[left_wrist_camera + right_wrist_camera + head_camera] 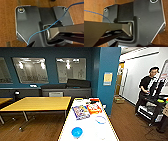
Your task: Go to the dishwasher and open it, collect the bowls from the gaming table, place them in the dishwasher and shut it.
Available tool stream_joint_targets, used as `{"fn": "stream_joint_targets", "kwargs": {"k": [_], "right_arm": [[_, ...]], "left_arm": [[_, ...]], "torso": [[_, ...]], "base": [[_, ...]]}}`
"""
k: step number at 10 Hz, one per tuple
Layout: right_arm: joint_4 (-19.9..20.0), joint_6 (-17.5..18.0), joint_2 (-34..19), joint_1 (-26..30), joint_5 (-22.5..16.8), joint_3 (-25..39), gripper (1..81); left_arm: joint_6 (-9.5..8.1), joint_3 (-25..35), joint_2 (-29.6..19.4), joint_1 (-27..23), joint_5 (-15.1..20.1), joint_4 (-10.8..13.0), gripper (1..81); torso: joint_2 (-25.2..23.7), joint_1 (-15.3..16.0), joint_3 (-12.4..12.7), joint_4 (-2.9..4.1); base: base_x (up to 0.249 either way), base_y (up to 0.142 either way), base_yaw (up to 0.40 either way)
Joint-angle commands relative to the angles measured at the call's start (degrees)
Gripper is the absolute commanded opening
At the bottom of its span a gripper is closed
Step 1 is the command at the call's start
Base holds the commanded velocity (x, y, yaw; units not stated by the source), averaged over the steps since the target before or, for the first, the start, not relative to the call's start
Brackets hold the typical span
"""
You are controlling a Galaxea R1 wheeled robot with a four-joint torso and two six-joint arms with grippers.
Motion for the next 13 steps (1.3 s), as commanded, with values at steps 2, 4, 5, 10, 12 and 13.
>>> {"fn": "stream_joint_targets", "kwargs": {"k": [2,4,5,10,12,13], "right_arm": [[-0.1,-0.2,-1.0,2.3,-3.0,0.0,81.1],[-0.1,-0.2,-1.0,2.2,-3.0,0.0,81.1],[-0.2,-0.2,-1.0,2.3,-3.0,0.0,81.1],[-0.1,-0.2,-1.0,2.3,-3.0,0.0,81.1],[-0.1,-0.2,-1.0,2.4,-3.0,0.0,81.1],[-0.1,-0.2,-1.0,2.5,-3.0,0.0,81.1]], "left_arm": [[0.11,0.7,0.9,-2.1,2.6,-0.1,81.1],[0.11,0.7,0.9,-2.1,2.6,-0.1,81.1],[0.11,0.7,0.9,-2.1,2.6,-0.1,81.1],[0.11,0.7,0.9,-2.1,2.6,-0.1,81.1],[0.11,0.7,0.8,-2.1,2.6,-0.1,81.1],[0.11,0.7,0.9,-2.1,2.6,-0.1,81.1]], "torso": [[0.0,0.0,0.0,0.0],[0.0,0.0,0.0,0.0],[0.0,0.0,0.0,0.0],[0.0,0.0,0.0,0.0],[0.0,0.0,0.0,0.0],[0.0,0.0,0.0,0.0]], "base": [[0.0,0.153,0.0],[0.0,0.153,0.0],[0.0,0.153,0.0],[0.0,0.114,0.0],[0.0,0.078,0.0],[0.0,0.076,0.0]]}}
